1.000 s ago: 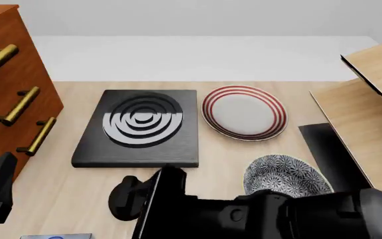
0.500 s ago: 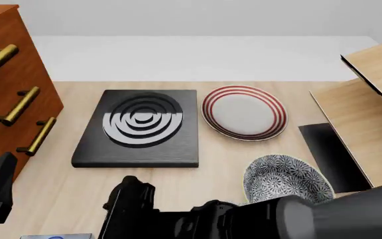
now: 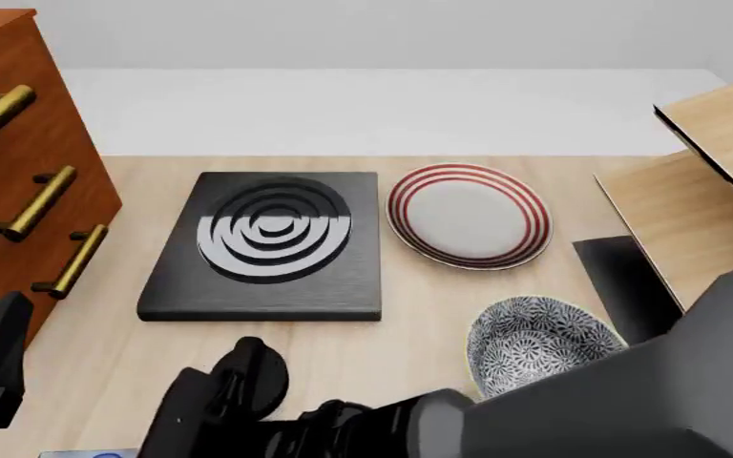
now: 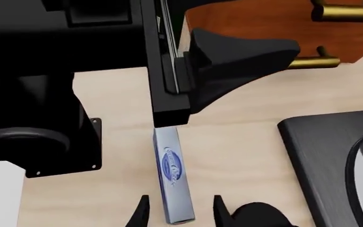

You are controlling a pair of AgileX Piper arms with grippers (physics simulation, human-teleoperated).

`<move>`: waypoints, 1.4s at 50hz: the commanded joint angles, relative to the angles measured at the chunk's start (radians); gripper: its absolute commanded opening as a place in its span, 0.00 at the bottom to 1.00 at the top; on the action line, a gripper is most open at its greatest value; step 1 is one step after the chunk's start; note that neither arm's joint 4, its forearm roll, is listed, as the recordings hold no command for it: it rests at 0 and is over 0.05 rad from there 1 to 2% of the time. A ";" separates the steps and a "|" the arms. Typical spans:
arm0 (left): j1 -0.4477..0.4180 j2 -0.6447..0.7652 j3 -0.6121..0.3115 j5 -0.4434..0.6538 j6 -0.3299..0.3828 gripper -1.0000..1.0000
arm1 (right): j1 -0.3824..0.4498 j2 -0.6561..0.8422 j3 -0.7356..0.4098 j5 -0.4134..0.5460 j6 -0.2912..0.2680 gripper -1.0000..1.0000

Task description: Pick up the cream cheese and put it in the bowl.

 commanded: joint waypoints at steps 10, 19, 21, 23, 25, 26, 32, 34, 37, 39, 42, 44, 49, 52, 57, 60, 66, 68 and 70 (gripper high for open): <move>0.000 0.000 0.000 0.000 0.000 1.00 | 0.026 0.081 -0.046 -0.015 0.034 1.00; 0.000 0.000 0.000 0.000 0.000 1.00 | 0.030 0.103 -0.059 -0.010 0.050 0.00; 0.000 0.000 0.000 0.000 0.000 1.00 | 0.029 0.104 -0.061 -0.008 0.054 0.00; 0.000 0.000 0.000 0.000 0.000 1.00 | 0.030 0.109 -0.061 -0.010 0.057 0.00; 0.000 0.000 0.000 0.000 0.000 1.00 | 0.030 0.106 -0.060 -0.010 0.062 0.00; 0.000 0.000 0.000 0.000 0.000 1.00 | 0.029 0.105 -0.061 -0.008 0.061 0.00; 0.000 0.000 0.000 0.000 0.000 1.00 | 0.025 0.103 -0.056 -0.012 0.066 0.00; 0.000 0.000 0.000 0.000 0.000 1.00 | 0.026 0.103 -0.052 -0.015 0.067 0.00; 0.000 0.000 0.000 0.000 0.000 1.00 | 0.026 0.087 -0.046 -0.011 0.067 0.00; 0.000 0.000 0.000 0.000 0.000 1.00 | 0.026 0.078 -0.042 -0.009 0.067 0.00; 0.000 0.000 0.000 0.000 0.000 1.00 | 0.031 0.041 -0.023 -0.002 0.062 0.00; 0.000 0.000 0.000 0.000 0.000 1.00 | 0.032 0.011 -0.008 0.008 0.053 0.00; 0.000 0.000 0.000 0.000 0.000 1.00 | 0.036 -0.051 0.040 0.016 0.042 0.00; 0.000 0.000 0.000 0.000 0.000 1.00 | 0.042 -0.076 0.070 0.016 0.039 0.00; 0.000 0.000 0.000 0.000 0.000 1.00 | 0.045 -0.116 0.108 0.018 0.039 0.00; 0.000 0.000 0.000 0.000 0.000 1.00 | 0.045 -0.156 0.136 0.023 0.039 0.00; 0.000 0.000 0.000 0.000 0.000 1.00 | 0.038 -0.214 0.177 0.039 0.031 0.00; 0.000 0.000 0.000 0.000 0.000 1.00 | 0.035 -0.234 0.192 0.045 0.028 0.00; 0.000 0.000 0.000 0.000 0.000 1.00 | 0.027 -0.253 0.206 0.050 0.024 0.00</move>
